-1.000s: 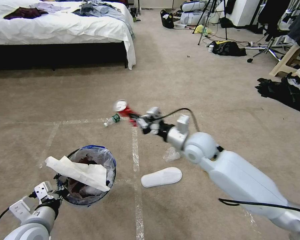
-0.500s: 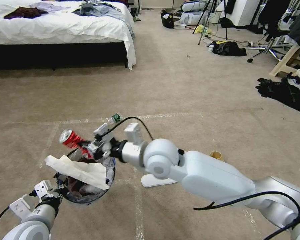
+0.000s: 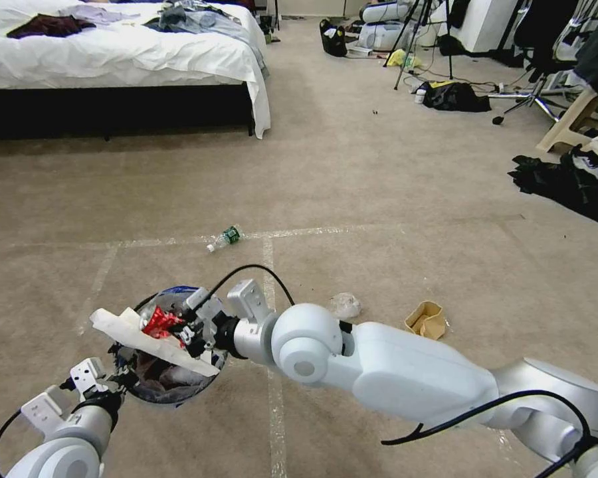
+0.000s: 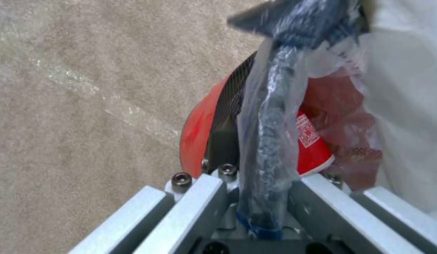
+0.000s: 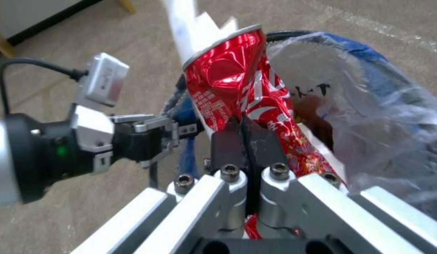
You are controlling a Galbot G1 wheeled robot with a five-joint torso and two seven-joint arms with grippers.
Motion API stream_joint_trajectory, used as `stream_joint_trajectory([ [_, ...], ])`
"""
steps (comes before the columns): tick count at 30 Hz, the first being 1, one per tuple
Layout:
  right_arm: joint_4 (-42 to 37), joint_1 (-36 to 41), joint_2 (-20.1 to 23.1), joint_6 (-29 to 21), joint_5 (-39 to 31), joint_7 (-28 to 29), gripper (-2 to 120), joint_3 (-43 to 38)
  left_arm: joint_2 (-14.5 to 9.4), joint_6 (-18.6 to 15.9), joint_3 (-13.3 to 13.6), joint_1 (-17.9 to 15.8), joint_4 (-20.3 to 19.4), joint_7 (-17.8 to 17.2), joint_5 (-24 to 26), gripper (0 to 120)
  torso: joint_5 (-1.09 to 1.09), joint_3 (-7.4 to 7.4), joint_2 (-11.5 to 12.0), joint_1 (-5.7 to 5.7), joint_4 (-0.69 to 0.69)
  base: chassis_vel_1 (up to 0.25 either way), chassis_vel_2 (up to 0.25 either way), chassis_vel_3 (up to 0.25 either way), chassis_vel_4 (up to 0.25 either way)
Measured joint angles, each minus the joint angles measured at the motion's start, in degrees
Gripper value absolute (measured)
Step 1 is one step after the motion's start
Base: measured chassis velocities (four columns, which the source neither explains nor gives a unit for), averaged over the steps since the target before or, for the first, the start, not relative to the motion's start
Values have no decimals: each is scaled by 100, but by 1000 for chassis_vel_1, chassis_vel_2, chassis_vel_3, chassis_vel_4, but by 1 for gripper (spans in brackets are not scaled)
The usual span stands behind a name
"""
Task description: Pick up the trash bin and place the garbage on the floor into it.
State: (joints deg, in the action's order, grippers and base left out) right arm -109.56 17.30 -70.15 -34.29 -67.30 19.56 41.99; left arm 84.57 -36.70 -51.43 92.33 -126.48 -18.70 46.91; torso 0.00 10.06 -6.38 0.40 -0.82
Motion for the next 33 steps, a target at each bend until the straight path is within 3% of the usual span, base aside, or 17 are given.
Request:
stream_joint_trajectory([
  [9, 498, 12, -334, 218, 397, -282, 0, 164, 29, 2, -26, 57, -62, 5, 2, 0, 0, 0, 0, 0, 1, 0, 0, 0, 0],
  [33, 1015, 22, -472, 361, 891, -422, 0, 434, 36, 27, 5, 16, 33, 18, -8, 0, 0, 0, 0, 0, 1, 0, 0, 0, 0],
])
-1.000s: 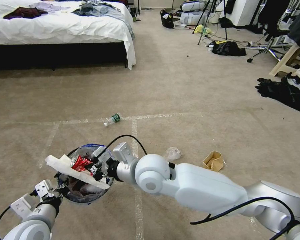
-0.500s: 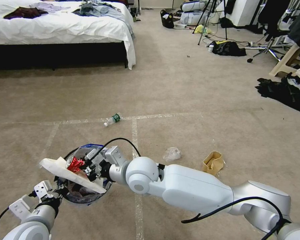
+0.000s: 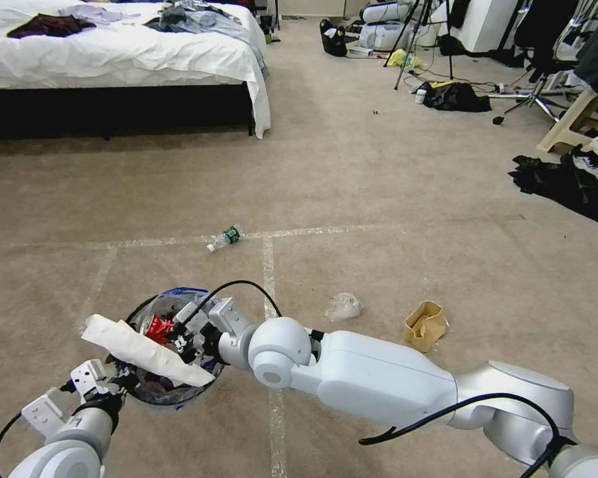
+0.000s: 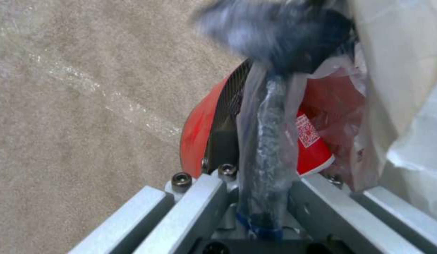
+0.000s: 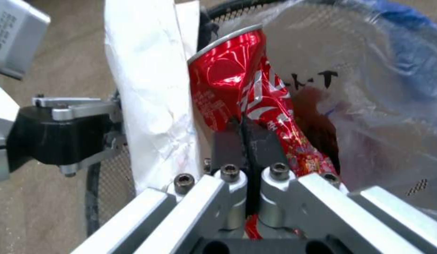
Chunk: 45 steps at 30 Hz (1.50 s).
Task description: Pick up the trash bin and place the garbage on the floor into it.
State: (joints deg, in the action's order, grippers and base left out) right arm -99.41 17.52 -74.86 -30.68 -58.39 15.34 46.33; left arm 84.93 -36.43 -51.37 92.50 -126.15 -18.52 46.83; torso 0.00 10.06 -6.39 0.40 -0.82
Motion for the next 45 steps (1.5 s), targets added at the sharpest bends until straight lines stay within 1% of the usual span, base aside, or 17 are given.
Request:
stream_joint_trajectory([
  [11, 42, 11, 10, 4, 126, 46, 0, -11, 1, 9, 13, -5, 26, 13, -13, 0, 0, 0, 0, 0, 0, 0, 0, 0, 0],
  [13, -41, 29, 61, 15, 156, 52, 14, -60, 4, 9, 33, -13, 28, 15, -24, 0, 0, 0, 0, 0, 0, 0, 0, 0, 0],
  [14, -41, 29, 61, 15, 156, 52, 14, -60, 4, 9, 33, -13, 28, 15, -24, 0, 0, 0, 0, 0, 0, 0, 0, 0, 0],
  [17, -101, 41, 86, 33, 164, 74, 27, -84, 16, 10, 51, -11, 32, 15, -46, 0, 0, 0, 0, 0, 0, 0, 0, 0, 0],
  [18, -101, 41, 86, 33, 164, 74, 27, -84, 16, 10, 51, -11, 32, 15, -46, 0, 0, 0, 0, 0, 0, 0, 0, 0, 0],
  [24, -144, 50, 66, 71, 190, 93, 53, -193, 19, 10, 50, 9, 25, 19, -52, 0, 0, 0, 0, 0, 0, 0, 0, 0, 0],
  [26, -176, 50, 52, 76, 210, 88, 56, -270, 18, 10, 48, 12, 24, 19, -52, 0, 0, 0, 0, 0, 0, 0, 0, 0, 0],
  [30, -425, 92, 34, 155, 340, 8, 76, -835, 17, 10, 45, 20, 19, 21, -55, 0, 0, 0, 0, 0, 0, 0, 0, 0, 0],
  [33, -546, 115, 85, 170, 336, -26, 83, -1099, 10, 10, 42, 21, 14, 23, -54, 0, 0, 0, 0, 0, 0, 0, 0, 0, 0],
  [34, -645, 130, 182, 212, 328, -79, 89, -1344, -2, 10, 36, 18, 14, 23, -52, 0, 1, 0, 0, 0, 0, 0, 0, 0, 0],
  [37, -745, 169, 369, 290, 352, -139, 97, -1557, -20, 10, 29, 18, 14, 23, -35, 0, 1, 0, 0, 0, 0, 0, 0, 0, 0],
  [38, -745, 169, 369, 290, 352, -139, 97, -1557, -20, 10, 29, 18, 14, 23, -35, 0, 1, 0, 0, 0, 0, 0, 0, 0, 0],
  [40, -856, 342, 752, 361, 462, -248, 100, -1847, -39, 10, 18, 1, 19, 23, -24, 0, 1, 0, 0, 0, 1, 0, 0, 0, 0],
  [41, -856, 342, 752, 361, 462, -248, 100, -1847, -39, 10, 18, 1, 19, 23, -24, 0, 1, 0, 0, 0, 1, 0, 0, 0, 0],
  [43, -913, 644, 1354, 443, 672, -427, 100, -2170, -49, 7, 16, -23, 39, 21, -8, 0, 3, 0, 0, 0, 0, 0, 0, 0, 0],
  [44, -913, 644, 1354, 443, 672, -427, 100, -2170, -49, 7, 16, -23, 39, 21, -8, 0, 3, 0, 0, 0, 0, 0, 0, 0, 0],
  [45, -910, 870, 1734, 613, 1037, -654, 100, -2319, -58, 4, 18, -24, 54, 20, -6, 0, 3, 0, 0, 0, -3, 0, 0, 0, 0],
])
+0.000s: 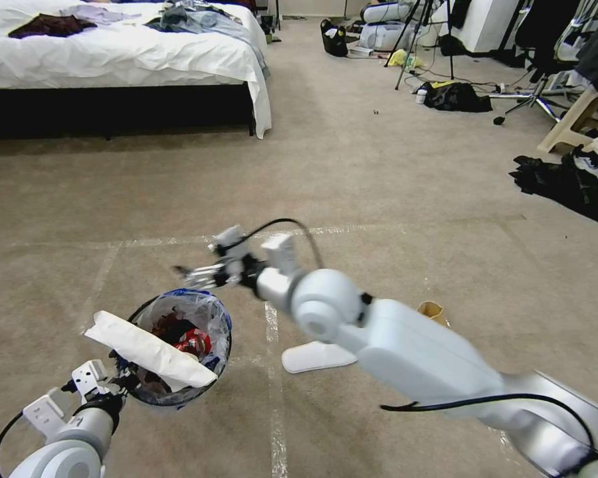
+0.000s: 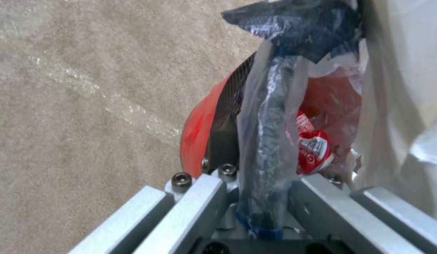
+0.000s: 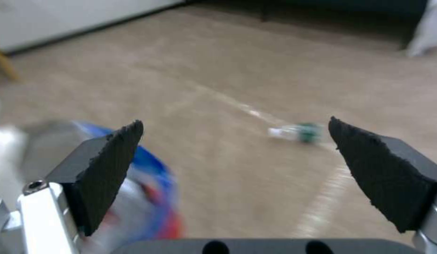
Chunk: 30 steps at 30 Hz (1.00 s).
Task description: Pick up the trash bin and place the garbage on the floor into it.
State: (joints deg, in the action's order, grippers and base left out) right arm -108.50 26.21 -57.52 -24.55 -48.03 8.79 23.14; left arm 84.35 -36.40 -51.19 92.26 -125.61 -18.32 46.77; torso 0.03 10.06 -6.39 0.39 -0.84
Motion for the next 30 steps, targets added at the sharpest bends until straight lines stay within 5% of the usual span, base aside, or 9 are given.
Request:
stream_joint_trajectory([
  [4, 34, 292, 462, 185, 506, -391, 100, -167, -8, -1, 7, -4, 22, -2, 0, 0, 0, 0, 0, 0, 2, 0, 0, 0, 0],
  [7, 147, 916, 1290, 532, 1178, -962, 100, -396, -13, -3, 27, -25, 38, -4, -1, 0, -1, -1, 0, 0, 2, 0, 0, 0, 0],
  [13, 465, 1576, 1965, 832, 1746, -1298, 100, -554, 3, -4, 58, -30, 50, -4, -27, 0, -2, -1, 0, 0, 2, 0, 0, 0, 0],
  [23, 1299, 2313, 2345, 1237, 2648, -1596, 98, -665, 53, 7, 95, 26, 8, 24, -96, 0, -1, -1, 0, 0, 2, 0, 0, 0, 0],
  [30, 2626, 1821, 1853, 1860, 3736, -2486, 92, -574, 80, 26, 80, 130, -100, 45, -122, 0, -3, 0, 0, 0, 3, 0, 0, 0, 0],
])
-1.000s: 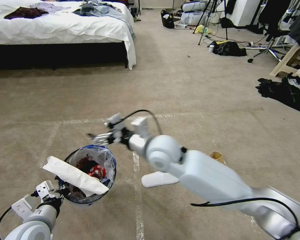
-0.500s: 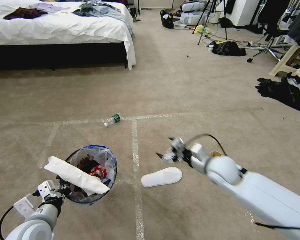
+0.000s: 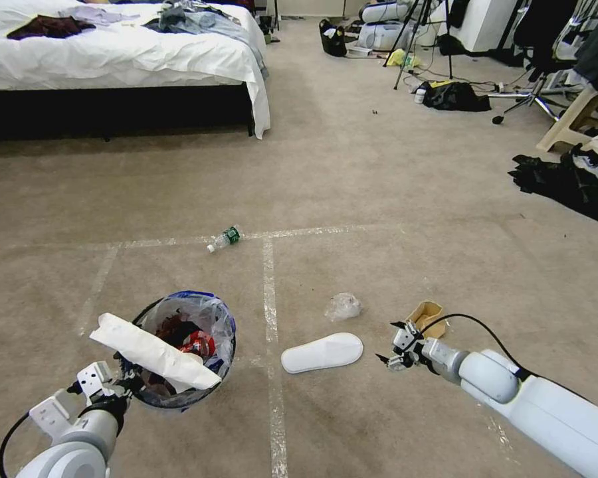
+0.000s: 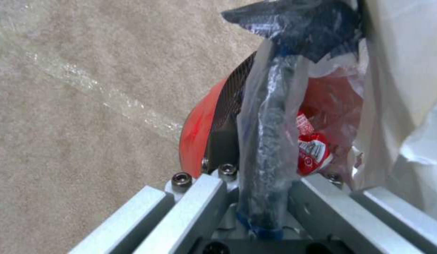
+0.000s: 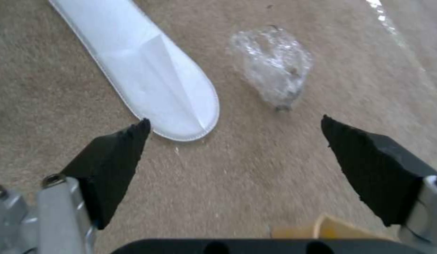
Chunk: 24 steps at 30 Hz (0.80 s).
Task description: Pick up the trash bin and place the garbage on the floor into it.
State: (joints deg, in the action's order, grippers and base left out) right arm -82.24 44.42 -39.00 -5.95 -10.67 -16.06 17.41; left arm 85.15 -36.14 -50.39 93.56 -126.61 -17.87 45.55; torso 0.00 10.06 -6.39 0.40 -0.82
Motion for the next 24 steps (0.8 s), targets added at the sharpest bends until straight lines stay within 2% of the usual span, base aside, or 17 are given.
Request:
stream_joint_trajectory([
  [7, 807, -463, -523, 491, 329, -524, 88, 204, 37, 20, -33, 77, -77, 5, -5, 0, 1, 0, 0, 0, 1, 0, 0, 0, 0],
  [9, 1620, -798, -964, 729, 425, -804, 88, 426, 70, 55, -77, 157, -117, 23, -37, 0, 0, 1, 0, 0, 0, 0, 0, 0, 0],
  [13, 2058, -950, -1187, 828, 481, -866, 87, 517, 80, 62, -94, 180, -140, 27, -40, 0, -1, 1, 0, 0, 0, 0, 0, 0, 0],
  [15, 2318, -1035, -1322, 901, 487, -885, 81, 573, 84, 62, -104, 184, -144, 27, -42, 0, -1, 1, 0, 0, 1, 0, 0, 0, 0],
  [18, 2535, -1100, -1443, 988, 494, -892, 78, 614, 89, 62, -106, 184, -144, 27, -43, 0, -1, 1, 0, 0, 0, 0, 0, 0, 0],
  [23, 2868, -1180, -1632, 1165, 514, -906, 76, 665, 94, 62, -111, 183, -142, 27, -45, 0, -1, 1, 0, 0, 0, 0, 0, 0, 0],
  [24, 3108, -1226, -1789, 1289, 527, -911, 76, 687, 92, 62, -116, 178, -129, 25, -44, 0, 0, 1, 0, 0, 0, 0, 0, 0, 0],
])
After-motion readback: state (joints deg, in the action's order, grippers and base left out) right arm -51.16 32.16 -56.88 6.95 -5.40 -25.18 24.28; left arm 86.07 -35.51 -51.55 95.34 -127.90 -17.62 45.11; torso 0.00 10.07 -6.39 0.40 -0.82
